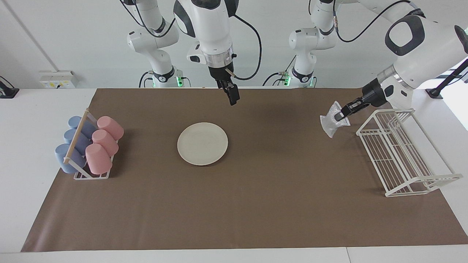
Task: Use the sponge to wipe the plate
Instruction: 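Bring the sponge to center with the left gripper while the right gripper approaches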
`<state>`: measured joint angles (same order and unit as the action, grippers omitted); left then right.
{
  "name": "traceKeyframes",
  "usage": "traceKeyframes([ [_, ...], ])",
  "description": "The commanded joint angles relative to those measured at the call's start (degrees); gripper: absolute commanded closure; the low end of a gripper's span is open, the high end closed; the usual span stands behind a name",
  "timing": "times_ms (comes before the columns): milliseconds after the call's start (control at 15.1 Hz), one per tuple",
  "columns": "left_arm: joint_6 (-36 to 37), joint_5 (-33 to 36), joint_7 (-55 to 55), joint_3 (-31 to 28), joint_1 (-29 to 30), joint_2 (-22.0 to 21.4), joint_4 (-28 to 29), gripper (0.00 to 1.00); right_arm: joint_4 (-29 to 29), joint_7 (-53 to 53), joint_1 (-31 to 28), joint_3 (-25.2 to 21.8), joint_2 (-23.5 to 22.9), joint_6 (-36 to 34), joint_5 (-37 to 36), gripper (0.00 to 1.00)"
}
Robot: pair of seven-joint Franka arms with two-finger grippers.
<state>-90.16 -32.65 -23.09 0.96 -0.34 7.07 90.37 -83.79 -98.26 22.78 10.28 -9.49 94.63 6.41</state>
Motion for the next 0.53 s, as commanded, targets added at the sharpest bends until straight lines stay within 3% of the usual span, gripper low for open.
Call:
traceKeyframes([
  [0,-3.3,-12.8,7.9,0.2,0.0,-6.6,13.8,1.00,-2.0,-7.0,0.5,0.2,1.5,2.0,0.8,0.00],
  [198,-3.8,-26.0,19.6,0.8,-0.8,-8.5,22.4,1.00,-4.1,-9.6,3.3,0.8,1.9,4.9,0.7,0.00],
  [463,-4.1,-38.5,31.8,0.9,-5.5,-8.7,29.6,1.00,-8.9,-11.0,4.2,1.0,3.7,9.8,0.8,0.00],
])
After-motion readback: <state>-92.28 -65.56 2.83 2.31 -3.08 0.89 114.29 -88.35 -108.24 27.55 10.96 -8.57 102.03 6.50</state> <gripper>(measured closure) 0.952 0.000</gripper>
